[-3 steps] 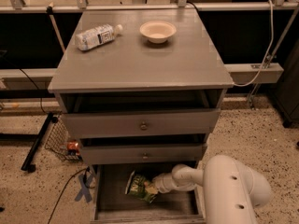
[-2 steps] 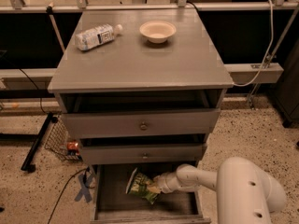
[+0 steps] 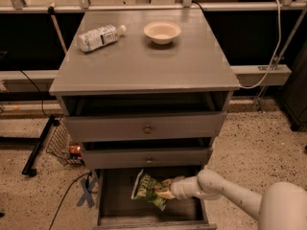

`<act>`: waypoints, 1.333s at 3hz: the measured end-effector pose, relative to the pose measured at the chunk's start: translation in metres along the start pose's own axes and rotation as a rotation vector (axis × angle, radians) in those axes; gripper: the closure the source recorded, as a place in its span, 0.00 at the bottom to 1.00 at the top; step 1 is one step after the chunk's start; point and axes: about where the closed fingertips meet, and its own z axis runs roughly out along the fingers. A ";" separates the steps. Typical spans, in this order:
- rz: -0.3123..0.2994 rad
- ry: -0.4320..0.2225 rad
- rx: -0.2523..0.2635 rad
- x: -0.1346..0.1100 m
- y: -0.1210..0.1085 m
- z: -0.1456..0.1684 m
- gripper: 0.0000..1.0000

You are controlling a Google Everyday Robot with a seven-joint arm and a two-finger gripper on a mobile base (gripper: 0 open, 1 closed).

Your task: Pick green jalapeno chip bag from bottom drawer and place on counter

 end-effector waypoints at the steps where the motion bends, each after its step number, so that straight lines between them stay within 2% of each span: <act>1: -0.060 -0.080 -0.045 -0.014 0.009 -0.027 1.00; 3: -0.218 -0.196 -0.140 -0.050 0.019 -0.063 1.00; 4: -0.301 -0.235 -0.164 -0.068 0.024 -0.081 1.00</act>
Offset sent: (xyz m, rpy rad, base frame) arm -0.0176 -0.0301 0.0878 0.2099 -0.1745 0.2420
